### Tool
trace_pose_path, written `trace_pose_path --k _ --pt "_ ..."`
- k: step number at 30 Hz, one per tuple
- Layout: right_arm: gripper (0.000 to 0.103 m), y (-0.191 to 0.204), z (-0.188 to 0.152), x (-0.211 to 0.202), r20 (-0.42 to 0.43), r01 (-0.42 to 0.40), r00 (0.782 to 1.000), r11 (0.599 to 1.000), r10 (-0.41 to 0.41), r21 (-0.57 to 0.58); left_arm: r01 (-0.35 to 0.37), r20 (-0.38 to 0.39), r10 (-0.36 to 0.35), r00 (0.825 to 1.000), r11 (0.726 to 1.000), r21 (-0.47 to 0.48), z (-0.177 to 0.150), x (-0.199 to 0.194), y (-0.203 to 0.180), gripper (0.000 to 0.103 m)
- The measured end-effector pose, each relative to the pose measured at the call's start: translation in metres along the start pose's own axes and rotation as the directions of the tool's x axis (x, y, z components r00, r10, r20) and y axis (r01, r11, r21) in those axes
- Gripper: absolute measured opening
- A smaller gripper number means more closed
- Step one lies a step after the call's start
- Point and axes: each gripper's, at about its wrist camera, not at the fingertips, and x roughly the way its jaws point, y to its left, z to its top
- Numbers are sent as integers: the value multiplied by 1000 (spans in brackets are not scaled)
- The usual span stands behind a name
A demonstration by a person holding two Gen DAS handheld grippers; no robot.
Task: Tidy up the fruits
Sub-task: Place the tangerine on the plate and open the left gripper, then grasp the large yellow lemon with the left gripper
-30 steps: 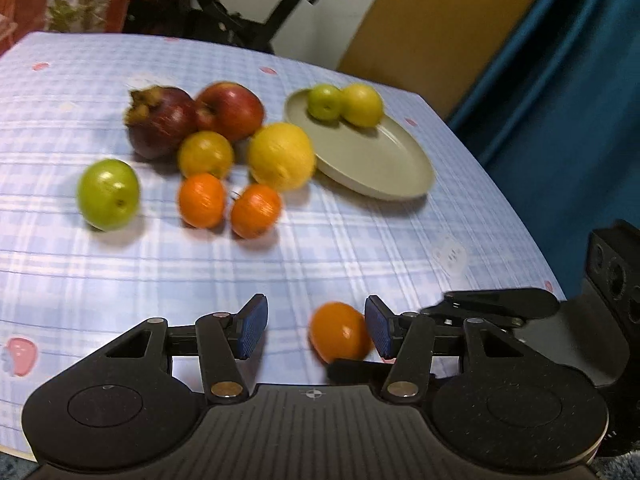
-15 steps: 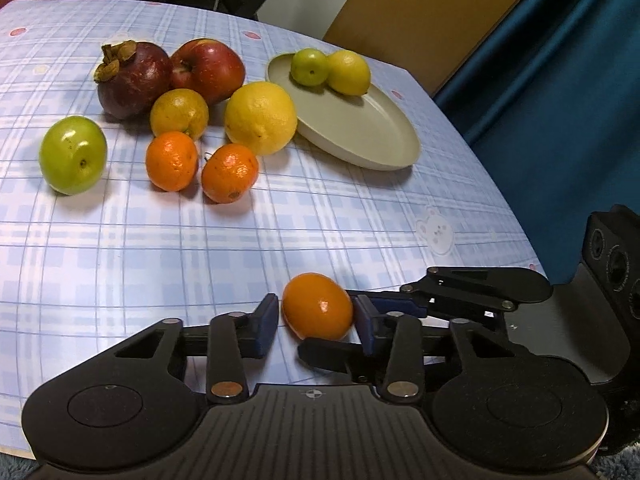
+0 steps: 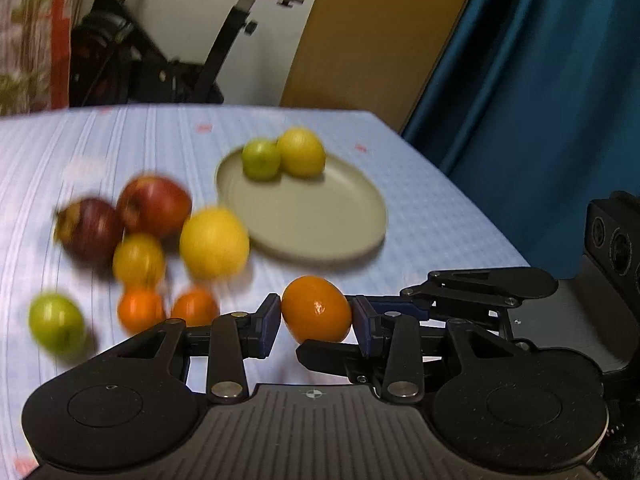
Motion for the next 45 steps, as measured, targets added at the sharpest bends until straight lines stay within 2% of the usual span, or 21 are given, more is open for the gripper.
trace_pose_path --k 5,8,14,23,28,30,35,39,45 --pt "39 -24 25 6 63 19 998 1000 -21 22 -9 9 9 1000 1000 -19 37 26 5 41" --pt "39 -39 36 19 76 34 996 998 -37 46 -59 7 59 998 998 1 51 42 4 40" --pt "39 -59 50 49 40 88 995 991 -93 102 -108 -27 108 994 994 1 68 75 11 40" --pt "39 -81 58 83 -6 77 997 984 -77 158 -162 -43 160 986 986 -33 76 92 32 39" --pt "40 -92 66 93 -1 92 996 977 -94 190 -175 -1 175 985 984 -44 84 88 36 39" --pt "42 -92 69 93 7 130 991 974 -134 188 -169 21 171 985 984 -61 87 78 39 39" --pt "42 -83 64 73 87 164 979 965 -185 202 -166 73 170 983 984 -61 87 47 45 39" --pt "42 -74 56 55 120 144 978 967 -171 208 -165 98 172 980 983 -76 84 26 52 39" --pt "42 -53 46 49 114 126 983 979 -146 162 -180 101 187 977 981 -79 73 1 63 39"
